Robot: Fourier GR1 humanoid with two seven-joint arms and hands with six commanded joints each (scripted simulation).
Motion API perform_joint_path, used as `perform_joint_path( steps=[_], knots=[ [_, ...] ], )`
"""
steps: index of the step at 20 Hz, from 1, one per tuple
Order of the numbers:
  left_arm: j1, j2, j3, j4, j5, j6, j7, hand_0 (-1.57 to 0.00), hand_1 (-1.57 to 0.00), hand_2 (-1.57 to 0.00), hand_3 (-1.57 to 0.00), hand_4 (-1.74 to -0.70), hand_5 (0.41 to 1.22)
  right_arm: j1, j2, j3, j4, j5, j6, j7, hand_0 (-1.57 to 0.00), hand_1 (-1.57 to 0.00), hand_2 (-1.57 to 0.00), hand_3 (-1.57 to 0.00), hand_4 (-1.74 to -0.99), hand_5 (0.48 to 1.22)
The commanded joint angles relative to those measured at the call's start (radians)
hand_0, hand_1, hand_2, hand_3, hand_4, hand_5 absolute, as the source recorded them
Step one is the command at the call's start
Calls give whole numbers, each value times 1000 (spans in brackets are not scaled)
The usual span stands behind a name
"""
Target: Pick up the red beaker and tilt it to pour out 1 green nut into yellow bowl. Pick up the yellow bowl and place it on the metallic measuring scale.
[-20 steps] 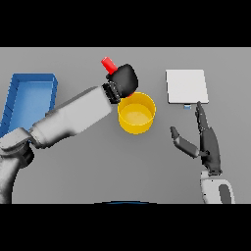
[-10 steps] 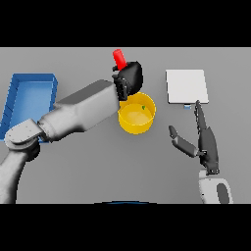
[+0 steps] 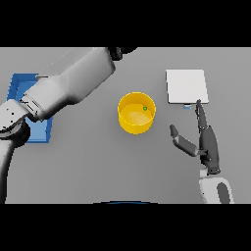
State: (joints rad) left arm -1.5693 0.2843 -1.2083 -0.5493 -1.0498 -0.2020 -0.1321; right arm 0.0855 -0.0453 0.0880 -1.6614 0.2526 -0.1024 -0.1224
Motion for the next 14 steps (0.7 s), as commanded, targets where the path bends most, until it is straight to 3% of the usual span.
perform_joint_path(
  steps=[1, 5, 9, 14],
  knots=[
    [-30, 11, 23, 20, 21, 8, -4, -1571, -1571, -1483, -1147, -1701, 1221, 0, 8, 6, -8, -8, 8, 14, 1, 1, 1, 1, -1183, 596],
    [-107, 49, 159, 168, 154, 2, 59, -1571, -1571, -1535, -1397, -1720, 1221, -5, 1, -9, -1, -53, 36, 12, 1, 1, 1, 1, -1193, 597],
    [-73, 132, 372, 301, 394, 55, 184, -1571, -1571, -1556, -1360, -1732, 1221, -13, -7, -15, 12, -63, 46, 7, 1, 1, 1, 1, -1222, 592],
    [61, 259, 569, 316, 628, 176, 168, -1571, -1571, -1566, -1426, -1738, 1221, -26, -19, -16, 31, -65, 56, -23, 1, 1, 1, 1, -1222, 586]
  ],
)
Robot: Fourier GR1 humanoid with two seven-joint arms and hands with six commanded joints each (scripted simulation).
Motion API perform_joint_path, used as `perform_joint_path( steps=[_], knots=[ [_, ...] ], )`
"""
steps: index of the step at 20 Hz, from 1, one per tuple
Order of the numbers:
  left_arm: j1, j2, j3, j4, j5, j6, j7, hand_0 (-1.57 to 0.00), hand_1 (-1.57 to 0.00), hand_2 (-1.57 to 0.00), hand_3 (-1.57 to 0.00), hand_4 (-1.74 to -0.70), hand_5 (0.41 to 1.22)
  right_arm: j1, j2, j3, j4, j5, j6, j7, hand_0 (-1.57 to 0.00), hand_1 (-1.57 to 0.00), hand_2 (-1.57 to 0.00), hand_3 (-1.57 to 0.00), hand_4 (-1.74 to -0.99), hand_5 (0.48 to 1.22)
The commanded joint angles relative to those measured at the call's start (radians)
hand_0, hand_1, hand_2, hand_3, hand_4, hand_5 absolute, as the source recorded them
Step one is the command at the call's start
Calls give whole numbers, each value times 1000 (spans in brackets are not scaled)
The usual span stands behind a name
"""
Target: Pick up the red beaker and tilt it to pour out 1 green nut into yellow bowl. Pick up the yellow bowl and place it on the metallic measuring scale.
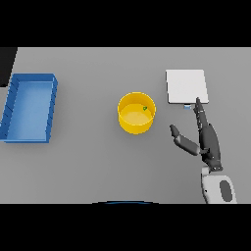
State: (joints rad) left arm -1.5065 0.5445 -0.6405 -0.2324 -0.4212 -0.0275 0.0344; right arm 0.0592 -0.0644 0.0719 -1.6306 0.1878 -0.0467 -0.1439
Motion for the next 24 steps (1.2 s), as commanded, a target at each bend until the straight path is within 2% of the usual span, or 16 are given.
perform_joint_path(
  steps=[1, 2, 5, 8, 11, 14, 16, 18, 19, 22, 24],
  knots=[
    [32, 22, 33, -14, 40, 23, 25, -1571, -1571, -1567, -1428, -1739, 1221, -6, 0, 2, 5, 5, -2, 0, 1, 1, 1, 1, -1226, 587],
    [65, 38, 55, -33, 71, 46, 80, -1571, -1571, -1568, -1414, -1739, 1221, -11, -3, 6, 12, 15, -3, -4, 1, 1, 1, 1, -1223, 591],
    [205, 92, 136, -138, 186, 154, 156, -1571, -1571, -1569, -1446, -1740, 1221, -1, -8, 9, 31, 19, 5, -17, 1, 1, 1, 1, -1212, 604],
    [385, 136, 180, -311, 277, 240, 275, -1571, -1571, -1570, -1458, -1740, 1221, -2, -21, 13, 15, 29, 6, -14, 1, 1, 1, 1, -1210, 631],
    [578, 184, 184, -549, 333, 313, 412, -1571, -1571, -1571, -1450, -1741, 1221, -13, -25, 18, 8, 39, 5, 15, 1, 1, 1, 1, -1206, 653],
    [736, 207, 181, -713, 361, 383, 466, -1571, -1571, -1571, -1449, -1741, 1221, 2, -26, 21, 17, 43, 7, -7, 1, 1, 1, 1, -1215, 664],
    [809, 214, 179, -791, 376, 418, 519, -1571, -1571, -1571, -1450, -1741, 1221, 1, -17, 27, 6, 45, 3, -1, 1, 1, 1, 1, -1218, 664],
    [858, 216, 174, -842, 378, 448, 549, -1571, -1571, -1571, -1493, -1741, 1221, -8, -22, 25, 15, 50, 1, 9, 1, 1, 1, 1, -1216, 664],
    [878, 209, 174, -847, 382, 461, 548, -1571, -1571, -1571, -1509, -1741, 1221, 10, -20, 31, 9, 50, 7, -12, 1, 1, 1, 1, -1217, 666],
    [909, 211, 168, -863, 385, 473, 576, -1571, -1571, -1571, -1539, -1741, 1117, 10, -25, 28, 3, 52, 3, -13, 1, 1, 1, 1, -1207, 665],
    [924, 212, 157, -866, 382, 471, 576, -1571, -1571, -1571, -1551, -1741, 967, 9, -27, 26, -2, 49, 5, -10, 1, 1, 1, 1, -1205, 664]
  ],
)
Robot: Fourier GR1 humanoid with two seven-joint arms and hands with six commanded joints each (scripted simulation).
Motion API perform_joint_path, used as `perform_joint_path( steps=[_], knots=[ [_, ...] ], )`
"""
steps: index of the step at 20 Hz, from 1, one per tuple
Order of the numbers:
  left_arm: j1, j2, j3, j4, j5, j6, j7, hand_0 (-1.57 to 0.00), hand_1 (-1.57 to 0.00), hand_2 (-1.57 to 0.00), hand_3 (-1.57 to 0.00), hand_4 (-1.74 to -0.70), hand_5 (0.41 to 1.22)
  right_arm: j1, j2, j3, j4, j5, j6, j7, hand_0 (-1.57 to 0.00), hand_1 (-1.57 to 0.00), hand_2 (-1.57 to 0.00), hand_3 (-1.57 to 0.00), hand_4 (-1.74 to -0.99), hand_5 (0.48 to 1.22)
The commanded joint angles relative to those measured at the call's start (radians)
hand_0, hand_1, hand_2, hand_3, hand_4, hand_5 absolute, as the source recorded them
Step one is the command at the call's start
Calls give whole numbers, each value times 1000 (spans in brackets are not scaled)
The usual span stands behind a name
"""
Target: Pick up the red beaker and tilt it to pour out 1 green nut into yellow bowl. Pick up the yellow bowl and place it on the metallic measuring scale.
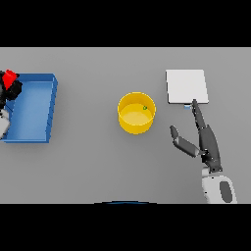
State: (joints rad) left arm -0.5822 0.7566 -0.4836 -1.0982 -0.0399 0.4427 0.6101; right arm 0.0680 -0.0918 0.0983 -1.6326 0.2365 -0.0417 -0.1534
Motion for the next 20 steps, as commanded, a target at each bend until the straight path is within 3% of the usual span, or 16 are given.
perform_joint_path(
  steps=[1, 2, 3, 4, 6, 8, 10, 13, 19, 20],
  knots=[
    [-1, -2, -7, 4, -3, -8, 0, -1571, -1571, -1571, -1555, -1667, 908, 3, 2, 4, 1, 4, -1, -7, 1, 1, 1, 1, -1202, 667],
    [5, 7, -14, -7, 0, -32, 0, -1571, -1571, -1571, -1503, -1530, 865, 3, 2, 0, 2, 2, -2, 0, 1, 1, 1, 1, -1197, 664],
    [14, 16, -17, -25, 14, -62, -1, -1564, -1449, -1432, -1362, -1374, 830, 3, 0, -4, 3, -4, -1, 0, 1, 1, 1, 1, -1192, 663],
    [22, 27, -16, -50, 50, -122, -7, -1457, -1180, -1187, -1129, -1229, 803, -3, 1, -5, 6, -10, 3, 5, 1, 1, 1, 1, -1188, 663],
    [23, 50, -23, -64, 93, -203, -1, -932, -755, -767, -722, -1034, 758, 4, 13, 11, 2, 5, -3, -2, 1, 1, 1, 1, -1185, 665],
    [30, 77, -32, -90, 126, -251, -1, -596, -483, -490, -462, -916, 723, 21, 4, 10, -4, 9, -1, -10, 1, 1, 1, 1, -1182, 667],
    [42, 84, -33, -112, 146, -276, -8, -381, -309, -313, -295, -851, 698, 20, -4, 0, -18, -2, 2, 4, 1, 1, 1, 1, -1187, 667],
    [33, 79, -28, -102, 154, -281, -5, -195, -158, -160, -151, -802, 679, 23, 13, 19, -21, 19, -9, 13, 1, 1, 1, 1, -1188, 668],
    [16, 66, 4, -96, 164, -244, -65, -50, -41, -41, -39, -786, 671, 6, -7, 42, -22, 87, -20, 68, 1, 1, 1, 1, -1198, 662],
    [20, 68, 7, -88, 163, -242, -83, -40, -32, -33, -31, -781, 674, 2, -21, 51, -23, 79, 8, 44, 1, 1, 1, 1, -1175, 677]
  ],
)
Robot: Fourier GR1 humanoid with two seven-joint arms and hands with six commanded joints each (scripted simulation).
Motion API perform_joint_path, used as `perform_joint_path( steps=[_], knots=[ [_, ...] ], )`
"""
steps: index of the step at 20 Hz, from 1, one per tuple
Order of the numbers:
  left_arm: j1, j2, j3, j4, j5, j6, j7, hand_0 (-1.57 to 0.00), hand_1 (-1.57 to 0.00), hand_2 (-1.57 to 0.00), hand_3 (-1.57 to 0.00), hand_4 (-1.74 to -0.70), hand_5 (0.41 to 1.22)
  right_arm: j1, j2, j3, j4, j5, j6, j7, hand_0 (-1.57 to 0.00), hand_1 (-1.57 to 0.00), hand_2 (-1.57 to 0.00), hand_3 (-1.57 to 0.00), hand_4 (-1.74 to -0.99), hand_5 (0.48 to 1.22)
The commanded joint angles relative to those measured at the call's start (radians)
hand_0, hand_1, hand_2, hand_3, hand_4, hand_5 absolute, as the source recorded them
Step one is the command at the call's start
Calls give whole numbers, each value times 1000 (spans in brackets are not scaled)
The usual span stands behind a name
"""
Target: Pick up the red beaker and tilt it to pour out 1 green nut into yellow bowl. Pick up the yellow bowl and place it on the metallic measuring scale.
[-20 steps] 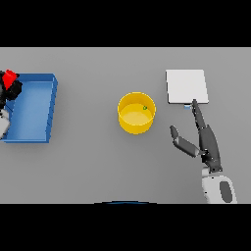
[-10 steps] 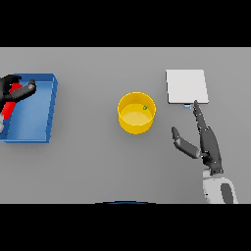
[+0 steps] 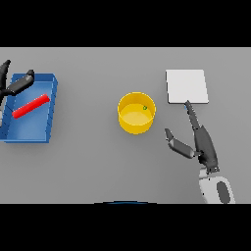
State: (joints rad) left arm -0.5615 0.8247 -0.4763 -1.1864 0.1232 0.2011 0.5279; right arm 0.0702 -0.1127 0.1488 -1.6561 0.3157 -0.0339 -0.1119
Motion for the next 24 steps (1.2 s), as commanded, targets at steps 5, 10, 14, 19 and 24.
perform_joint_path(
  steps=[5, 10, 14, 19, 24],
  knots=[
    [-2, -23, -10, 2, -2, 12, 6, -12, -10, -10, -9, -786, 704, -134, -99, 49, 30, 55, 109, 14, 1, 1, 1, 1, -1234, 707],
    [-4, -33, -13, 9, 1, 10, 8, -3, -3, -3, -2, -795, 708, -290, -222, 150, 90, 238, 184, 49, 1, 1, 1, 1, -1279, 671],
    [-1, -20, -12, -4, -2, 13, -2, -1, 0, 0, 0, -794, 719, -409, -276, 244, 153, 346, 252, 13, 1, 1, 1, 1, -1270, 664],
    [-1, -24, -19, -6, -8, 15, 4, 0, 1, 1, 1, -799, 721, -520, -276, 307, 247, 378, 326, -27, 1, 1, 1, 1, -1274, 662],
    [2, -19, -24, -22, -4, 9, 22, 1, 1, 1, 1, -794, 717, -621, -269, 364, 348, 409, 386, -71, 1, 1, 1, 1, -1255, 686]
  ],
)
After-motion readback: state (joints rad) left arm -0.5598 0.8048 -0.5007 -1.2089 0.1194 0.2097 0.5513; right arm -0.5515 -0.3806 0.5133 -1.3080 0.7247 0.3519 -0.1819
